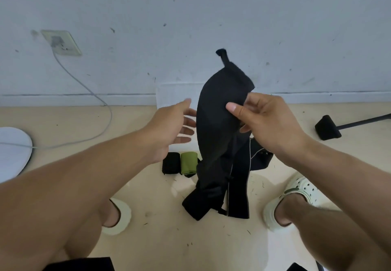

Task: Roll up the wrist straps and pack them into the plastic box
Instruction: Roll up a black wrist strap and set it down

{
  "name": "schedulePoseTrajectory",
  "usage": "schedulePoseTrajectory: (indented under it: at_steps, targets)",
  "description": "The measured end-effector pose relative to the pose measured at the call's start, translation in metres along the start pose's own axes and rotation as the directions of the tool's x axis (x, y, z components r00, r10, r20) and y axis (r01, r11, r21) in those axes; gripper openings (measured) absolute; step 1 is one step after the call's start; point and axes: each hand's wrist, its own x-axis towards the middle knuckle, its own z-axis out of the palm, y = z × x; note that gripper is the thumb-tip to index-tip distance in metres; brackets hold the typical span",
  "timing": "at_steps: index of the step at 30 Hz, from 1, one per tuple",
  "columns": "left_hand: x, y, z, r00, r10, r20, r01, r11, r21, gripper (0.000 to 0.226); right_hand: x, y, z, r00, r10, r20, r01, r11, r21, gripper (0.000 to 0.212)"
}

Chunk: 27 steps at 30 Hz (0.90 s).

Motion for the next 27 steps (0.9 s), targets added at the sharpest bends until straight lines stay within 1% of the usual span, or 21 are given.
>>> schedulePoseTrajectory:
  at_steps: [2,3,5,6,7,8,9,10,11,12,13,15,16,17,18,19,21,23,25,26,27]
  targets:
    - [0.003,-0.004,0.0,0.998,-0.015,0.055,0.011,0.997,0.075,0.045,0.002,0.001,-0.001,0.997,0.024,-0.072,-0.018,0.996,0.092,0.031]
    - [0.003,-0.004,0.0,0.994,-0.007,0.107,-0.001,0.997,0.082,0.051,0.003,0.001,-0.002,0.994,0.043,-0.104,-0.027,0.989,0.149,0.032]
    - [0.002,-0.002,0.003,0.961,0.014,0.276,-0.037,0.996,0.078,0.065,0.005,-0.003,-0.004,0.983,0.098,-0.158,-0.052,0.96,0.274,0.03]
    - [0.0,-0.002,0.006,0.935,0.024,0.355,-0.053,0.996,0.073,0.065,0.006,-0.004,-0.006,0.977,0.124,-0.171,-0.062,0.942,0.33,0.028]
    - [-0.003,-0.003,0.01,0.919,0.041,0.393,-0.066,0.997,0.05,0.058,0.007,-0.006,-0.008,0.973,0.141,-0.181,-0.066,0.927,0.369,0.025]
    - [-0.004,-0.004,0.014,0.919,0.064,0.39,-0.075,0.997,0.012,0.047,0.008,-0.006,-0.011,0.971,0.15,-0.184,-0.068,0.919,0.388,0.022]
    - [-0.005,-0.006,0.017,0.928,0.087,0.363,-0.083,0.996,-0.027,0.038,0.01,-0.005,-0.013,0.973,0.151,-0.175,-0.074,0.922,0.381,0.021]
    - [-0.007,-0.006,0.02,0.939,0.111,0.324,-0.092,0.993,-0.073,0.033,0.011,-0.003,-0.015,0.978,0.154,-0.14,-0.097,0.933,0.347,0.026]
    - [-0.008,-0.005,0.022,0.95,0.129,0.283,-0.094,0.987,-0.132,0.031,0.013,0.0,-0.017,0.985,0.157,-0.07,-0.131,0.95,0.285,0.035]
    - [-0.009,-0.002,0.022,0.959,0.14,0.245,-0.09,0.974,-0.206,0.03,0.014,0.004,-0.02,0.986,0.165,0.039,-0.17,0.964,0.205,0.045]
    - [-0.01,0.001,0.021,0.965,0.143,0.218,-0.075,0.953,-0.293,0.029,0.013,0.008,-0.021,0.968,0.176,0.177,-0.198,0.974,0.112,0.052]
    - [-0.01,0.009,0.017,0.972,0.129,0.195,-0.026,0.89,-0.456,0.028,0.009,0.015,-0.022,0.871,0.216,0.44,-0.216,0.975,-0.052,0.055]
    - [-0.008,0.012,0.014,0.976,0.114,0.186,0.0,0.852,-0.523,0.028,0.007,0.02,-0.021,0.819,0.246,0.518,-0.22,0.969,-0.112,0.051]
    - [-0.008,0.013,0.012,0.979,0.096,0.18,0.027,0.813,-0.582,0.029,0.007,0.026,-0.019,0.784,0.273,0.557,-0.221,0.962,-0.16,0.045]
    - [-0.007,0.014,0.01,0.982,0.076,0.176,0.051,0.779,-0.624,0.029,0.008,0.032,-0.016,0.769,0.3,0.564,-0.223,0.954,-0.203,0.039]
    - [-0.007,0.014,0.008,0.983,0.057,0.175,0.073,0.749,-0.658,0.029,0.009,0.038,-0.012,0.773,0.315,0.55,-0.216,0.947,-0.239,0.036]
    - [-0.008,0.016,0.007,0.982,0.042,0.186,0.102,0.709,-0.697,0.03,0.013,0.046,-0.004,0.809,0.326,0.489,-0.216,0.939,-0.268,0.036]
    - [-0.008,0.018,0.005,0.985,0.037,0.167,0.09,0.716,-0.693,0.031,0.015,0.048,0.003,0.842,0.322,0.433,-0.257,0.945,-0.202,0.022]
    - [-0.006,0.019,0.005,0.998,0.031,0.055,0.007,0.813,-0.582,0.024,0.019,0.043,0.008,0.867,0.34,0.363,-0.345,0.937,-0.052,0.017]
    - [-0.005,0.017,0.004,0.999,0.045,-0.028,-0.053,0.891,-0.451,0.019,0.02,0.038,0.009,0.872,0.368,0.321,-0.399,0.916,0.034,0.014]
    - [-0.003,0.013,0.001,0.991,0.093,-0.096,-0.115,0.958,-0.262,0.022,0.022,0.035,0.009,0.869,0.404,0.285,-0.45,0.885,0.119,0.013]
